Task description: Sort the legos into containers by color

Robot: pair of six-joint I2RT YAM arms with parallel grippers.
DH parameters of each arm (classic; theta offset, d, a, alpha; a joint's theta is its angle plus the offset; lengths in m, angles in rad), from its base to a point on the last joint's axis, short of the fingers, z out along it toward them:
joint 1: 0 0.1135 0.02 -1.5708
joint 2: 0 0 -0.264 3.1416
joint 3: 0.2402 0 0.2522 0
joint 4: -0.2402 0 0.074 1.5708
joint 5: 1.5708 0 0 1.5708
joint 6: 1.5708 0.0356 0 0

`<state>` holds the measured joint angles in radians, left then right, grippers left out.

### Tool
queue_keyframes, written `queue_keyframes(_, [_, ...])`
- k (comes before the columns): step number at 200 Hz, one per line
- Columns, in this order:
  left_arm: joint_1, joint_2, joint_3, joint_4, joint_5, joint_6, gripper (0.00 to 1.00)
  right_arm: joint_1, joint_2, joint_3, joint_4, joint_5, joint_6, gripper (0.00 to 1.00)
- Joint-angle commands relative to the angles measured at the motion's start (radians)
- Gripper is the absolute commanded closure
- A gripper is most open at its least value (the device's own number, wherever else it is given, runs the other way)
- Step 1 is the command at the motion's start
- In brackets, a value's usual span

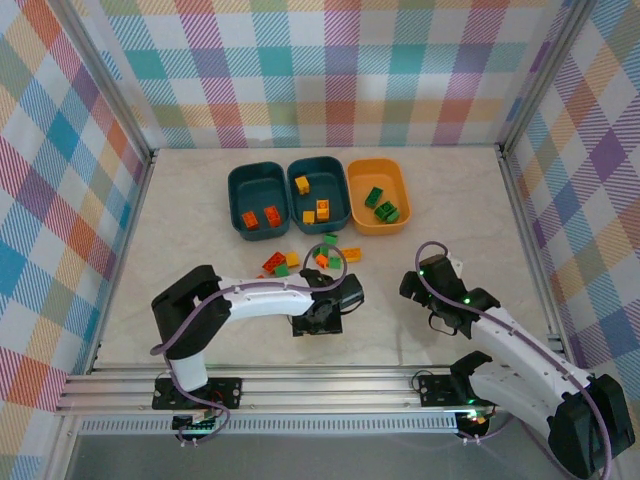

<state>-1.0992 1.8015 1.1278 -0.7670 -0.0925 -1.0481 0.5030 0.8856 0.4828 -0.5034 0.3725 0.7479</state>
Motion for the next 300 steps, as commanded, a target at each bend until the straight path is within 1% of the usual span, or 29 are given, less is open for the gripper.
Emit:
queue_keyframes(1, [0.014, 0.019, 0.006, 0.001, -0.036, 0.020, 0.38, -0.007, -0.004, -0.005, 0.015, -0.010, -0.006, 0.10])
queue_keyframes(12, [0.018, 0.022, 0.003, -0.002, -0.047, 0.023, 0.40, -0.007, -0.002, -0.005, 0.015, -0.012, -0.008, 0.11])
queue_keyframes(36, [0.030, 0.024, -0.005, 0.000, -0.055, 0.040, 0.52, -0.007, 0.006, -0.005, 0.022, -0.017, -0.009, 0.11])
queue_keyframes(69, [0.030, 0.009, 0.012, -0.022, -0.079, 0.079, 0.63, -0.007, 0.021, -0.001, 0.034, -0.032, -0.009, 0.12])
queue_keyframes(89, [0.021, -0.028, 0.029, -0.042, -0.093, 0.110, 0.65, -0.007, 0.030, 0.002, 0.038, -0.034, -0.009, 0.12])
queue_keyframes(112, [-0.003, -0.110, 0.060, -0.074, -0.099, 0.162, 0.68, -0.007, 0.040, 0.002, 0.050, -0.032, -0.011, 0.12])
queue_keyframes(127, [-0.007, -0.215, 0.060, -0.083, -0.088, 0.194, 0.69, -0.007, 0.051, 0.011, 0.054, -0.033, -0.014, 0.12])
queue_keyframes(147, [0.012, -0.358, 0.060, -0.106, -0.135, 0.233, 0.69, -0.007, 0.072, 0.017, 0.064, -0.036, -0.018, 0.12])
queue_keyframes(158, [0.054, -0.409, 0.082, -0.130, -0.141, 0.272, 0.68, -0.007, 0.085, 0.022, 0.077, -0.040, -0.019, 0.12])
queue_keyframes(171, [0.142, -0.437, 0.113, -0.156, -0.130, 0.314, 0.68, -0.007, 0.101, 0.033, 0.091, -0.047, -0.019, 0.12])
queue_keyframes(195, [0.378, -0.440, 0.129, -0.100, -0.028, 0.377, 0.68, -0.007, 0.139, 0.062, 0.121, -0.066, -0.016, 0.13])
queue_keyframes(216, [0.552, -0.349, 0.179, -0.060, 0.039, 0.409, 0.68, -0.007, 0.188, 0.105, 0.151, -0.105, -0.020, 0.13])
queue_keyframes(234, [0.668, -0.234, 0.248, -0.045, 0.044, 0.422, 0.68, -0.007, 0.239, 0.149, 0.147, -0.130, -0.033, 0.13])
queue_keyframes(251, [0.771, -0.125, 0.301, 0.007, 0.088, 0.420, 0.66, -0.007, 0.269, 0.165, 0.148, -0.152, -0.039, 0.13])
queue_keyframes(265, [0.841, -0.006, 0.384, 0.017, 0.123, 0.426, 0.65, -0.007, 0.279, 0.150, 0.168, -0.170, -0.039, 0.13])
queue_keyframes(273, [0.868, 0.064, 0.459, 0.014, 0.166, 0.440, 0.65, -0.007, 0.285, 0.147, 0.169, -0.176, -0.043, 0.13])
queue_keyframes(280, [0.879, 0.117, 0.524, 0.003, 0.179, 0.457, 0.65, -0.008, 0.286, 0.151, 0.161, -0.181, -0.049, 0.13])
queue_keyframes(300, [0.881, 0.243, 0.695, -0.045, 0.149, 0.508, 0.65, -0.007, 0.263, 0.162, 0.126, -0.179, -0.059, 0.13])
